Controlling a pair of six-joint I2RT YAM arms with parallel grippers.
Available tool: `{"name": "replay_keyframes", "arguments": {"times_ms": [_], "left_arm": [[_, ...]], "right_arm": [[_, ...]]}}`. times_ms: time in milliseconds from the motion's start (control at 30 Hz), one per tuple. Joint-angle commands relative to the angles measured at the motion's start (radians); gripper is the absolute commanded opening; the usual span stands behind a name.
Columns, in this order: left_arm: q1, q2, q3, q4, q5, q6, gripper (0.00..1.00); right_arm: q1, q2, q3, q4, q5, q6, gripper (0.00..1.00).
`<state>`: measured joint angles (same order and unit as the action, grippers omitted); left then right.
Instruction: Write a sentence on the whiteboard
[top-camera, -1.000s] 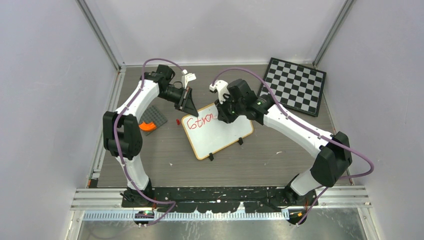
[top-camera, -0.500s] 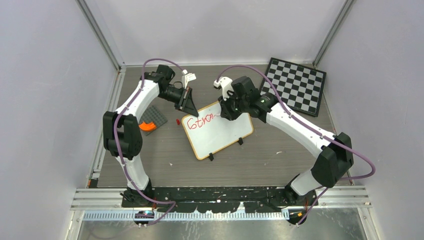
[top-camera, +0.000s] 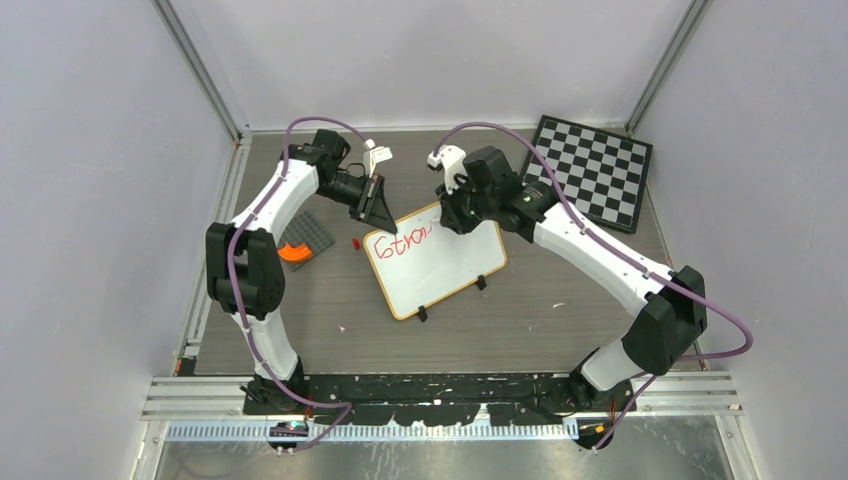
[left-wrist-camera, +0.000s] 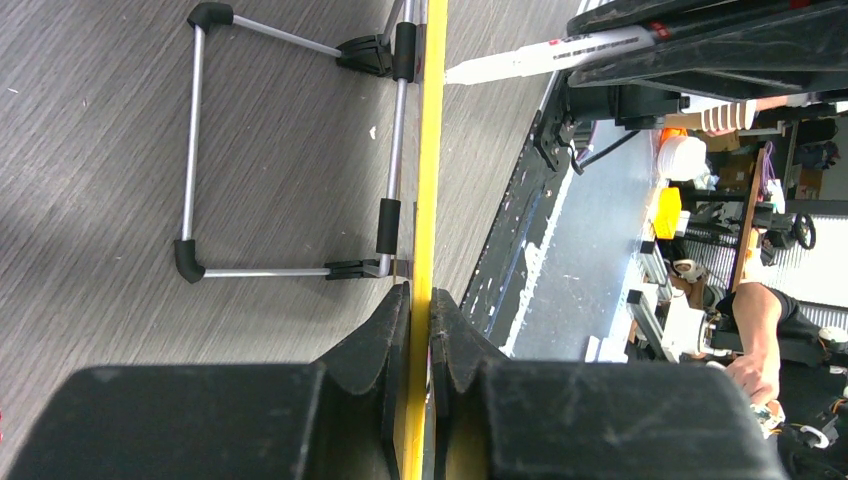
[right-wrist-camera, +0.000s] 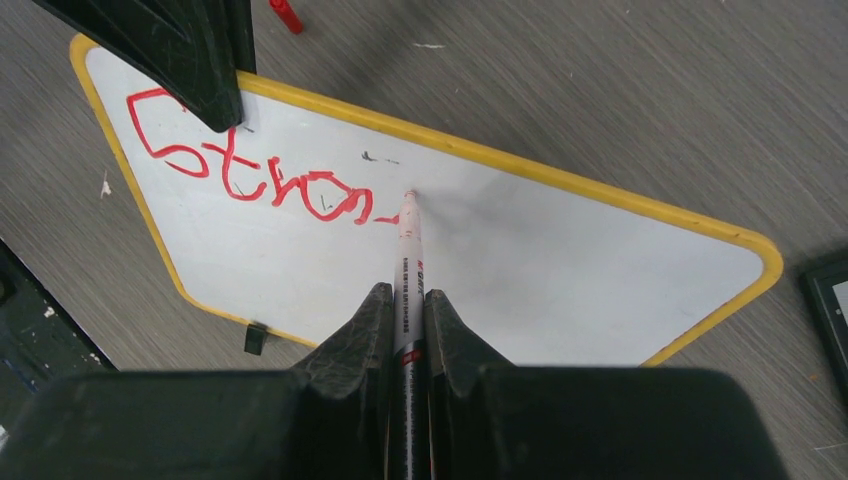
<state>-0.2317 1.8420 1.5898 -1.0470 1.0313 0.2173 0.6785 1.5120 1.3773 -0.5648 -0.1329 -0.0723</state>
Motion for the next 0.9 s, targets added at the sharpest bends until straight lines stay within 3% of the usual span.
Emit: {"name": "replay_keyframes", "arguments": {"times_ms": [0, 867], "left_arm": [[-0.005, -0.004, 0.018, -0.011, -0.006, 0.001, 0.00], [-0.005, -0.004, 0.020, -0.015, -0.012, 0.001, 0.00]], "right_arm": [[-0.002, 0.014, 0.063, 0.031, 0.000, 0.015, 0.00], [0.013, -0.014, -0.042, 0.008, 0.012, -0.032, 0.00]]}}
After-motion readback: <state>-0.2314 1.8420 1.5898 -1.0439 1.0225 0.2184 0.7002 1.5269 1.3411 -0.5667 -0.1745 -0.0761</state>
